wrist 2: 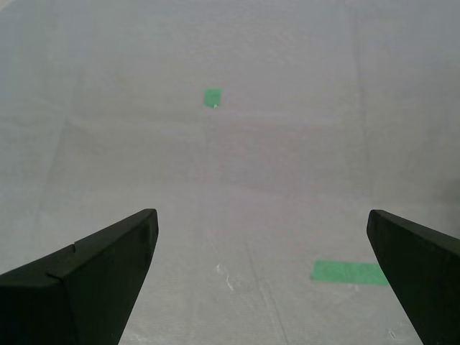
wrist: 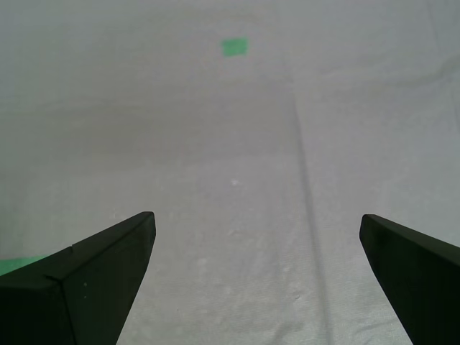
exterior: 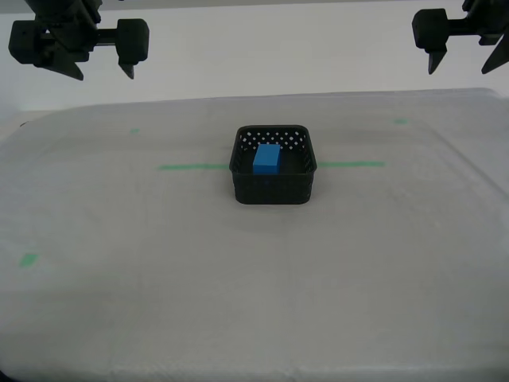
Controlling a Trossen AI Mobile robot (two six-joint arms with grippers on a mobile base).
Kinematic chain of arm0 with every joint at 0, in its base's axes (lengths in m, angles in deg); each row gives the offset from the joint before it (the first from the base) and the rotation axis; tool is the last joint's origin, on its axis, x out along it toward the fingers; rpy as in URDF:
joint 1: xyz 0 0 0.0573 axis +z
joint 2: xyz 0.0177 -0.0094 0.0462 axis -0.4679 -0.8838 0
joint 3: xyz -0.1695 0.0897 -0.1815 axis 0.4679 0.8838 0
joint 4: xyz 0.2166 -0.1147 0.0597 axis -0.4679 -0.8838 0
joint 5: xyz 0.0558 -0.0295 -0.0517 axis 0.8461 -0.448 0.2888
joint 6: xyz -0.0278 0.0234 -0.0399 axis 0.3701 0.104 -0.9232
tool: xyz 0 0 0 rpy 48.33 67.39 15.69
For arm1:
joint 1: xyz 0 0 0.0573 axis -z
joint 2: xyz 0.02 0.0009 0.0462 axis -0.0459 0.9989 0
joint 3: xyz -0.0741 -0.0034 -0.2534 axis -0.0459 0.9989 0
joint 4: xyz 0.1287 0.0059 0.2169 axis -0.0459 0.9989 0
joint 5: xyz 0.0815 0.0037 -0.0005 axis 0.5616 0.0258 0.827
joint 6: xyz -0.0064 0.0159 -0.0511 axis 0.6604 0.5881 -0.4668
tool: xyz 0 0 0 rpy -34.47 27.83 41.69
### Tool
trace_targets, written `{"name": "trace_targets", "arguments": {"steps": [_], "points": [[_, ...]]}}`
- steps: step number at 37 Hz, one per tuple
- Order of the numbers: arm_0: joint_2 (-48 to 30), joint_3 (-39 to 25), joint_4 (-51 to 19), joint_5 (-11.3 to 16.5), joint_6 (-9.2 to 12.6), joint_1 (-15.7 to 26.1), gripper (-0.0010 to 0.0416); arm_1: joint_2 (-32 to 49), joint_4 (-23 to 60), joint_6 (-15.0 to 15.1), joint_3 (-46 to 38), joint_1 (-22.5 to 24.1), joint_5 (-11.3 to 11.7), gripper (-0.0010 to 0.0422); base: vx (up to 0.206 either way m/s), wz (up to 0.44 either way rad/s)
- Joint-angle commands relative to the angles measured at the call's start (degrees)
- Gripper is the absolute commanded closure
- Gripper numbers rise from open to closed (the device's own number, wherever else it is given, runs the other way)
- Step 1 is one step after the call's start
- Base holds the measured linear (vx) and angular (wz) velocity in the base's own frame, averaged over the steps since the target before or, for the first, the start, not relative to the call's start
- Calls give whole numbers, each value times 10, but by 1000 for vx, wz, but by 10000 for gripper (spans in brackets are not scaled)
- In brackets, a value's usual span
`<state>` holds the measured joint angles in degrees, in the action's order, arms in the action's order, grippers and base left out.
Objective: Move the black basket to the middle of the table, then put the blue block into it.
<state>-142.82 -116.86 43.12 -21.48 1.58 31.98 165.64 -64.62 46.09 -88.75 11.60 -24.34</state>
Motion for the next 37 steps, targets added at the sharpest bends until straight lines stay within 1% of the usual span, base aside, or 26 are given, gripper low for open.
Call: {"name": "trace_targets", "arguments": {"steps": [1, 37], "points": [[0, 0, 0, 0, 0, 0, 7, 0, -1, 2, 0, 0, 1, 12, 0, 0], [0, 0, 0, 0, 0, 0, 7, 0, -1, 2, 0, 0, 2, 12, 0, 0]]}}
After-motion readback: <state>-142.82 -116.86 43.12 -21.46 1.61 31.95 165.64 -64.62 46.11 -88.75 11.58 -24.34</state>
